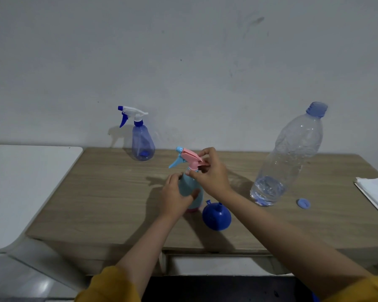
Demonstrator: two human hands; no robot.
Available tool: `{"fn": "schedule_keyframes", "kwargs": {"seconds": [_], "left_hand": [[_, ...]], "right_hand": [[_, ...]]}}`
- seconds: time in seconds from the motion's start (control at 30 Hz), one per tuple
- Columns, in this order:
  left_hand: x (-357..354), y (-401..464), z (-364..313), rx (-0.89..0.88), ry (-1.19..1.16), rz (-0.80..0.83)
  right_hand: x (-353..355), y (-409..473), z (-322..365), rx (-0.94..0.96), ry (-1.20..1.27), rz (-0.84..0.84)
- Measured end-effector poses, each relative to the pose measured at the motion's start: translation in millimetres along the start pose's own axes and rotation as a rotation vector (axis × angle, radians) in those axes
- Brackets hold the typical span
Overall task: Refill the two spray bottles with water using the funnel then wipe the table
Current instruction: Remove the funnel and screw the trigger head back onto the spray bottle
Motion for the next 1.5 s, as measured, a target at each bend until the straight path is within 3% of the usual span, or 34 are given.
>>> {"fn": "schedule_keyframes", "kwargs": {"seconds": [0.33,0.57,0.9,1.17,1.5], "left_hand": [[-3.5,-0.8,3.4,-0.004,-0.001,-0.015],[-4.7,-2.2,2.9,-0.006,-0.019,-0.016],[-5.3,-1.3,5.1,-0.011,-0.036,-0.023],[-4.3,-1.5,4.2,-0.015,-0.003,-0.019],[-5.4,-2.2,4.7,-0.005,-0.027,-0.010]], "right_hand": [[4.1,-7.9,-1.7,0.113,0.017,0.063],[-1.6,-5.1,-15.7,-0.022,0.063,0.016],[-1.0,6.3,-16.2,-0.196,-0.096,0.245],[1.1,30.7,7.1,-0.061,-0.433,0.550],[0.2,11.9,-24.4,-0.157,-0.072,0.296]]}}
Point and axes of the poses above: each hand's wrist, its own y-axis towards the middle knuckle, its own x-axis out of the back of the hand, z = x × y, the point moved 4 cm from there along y, towards the middle knuckle
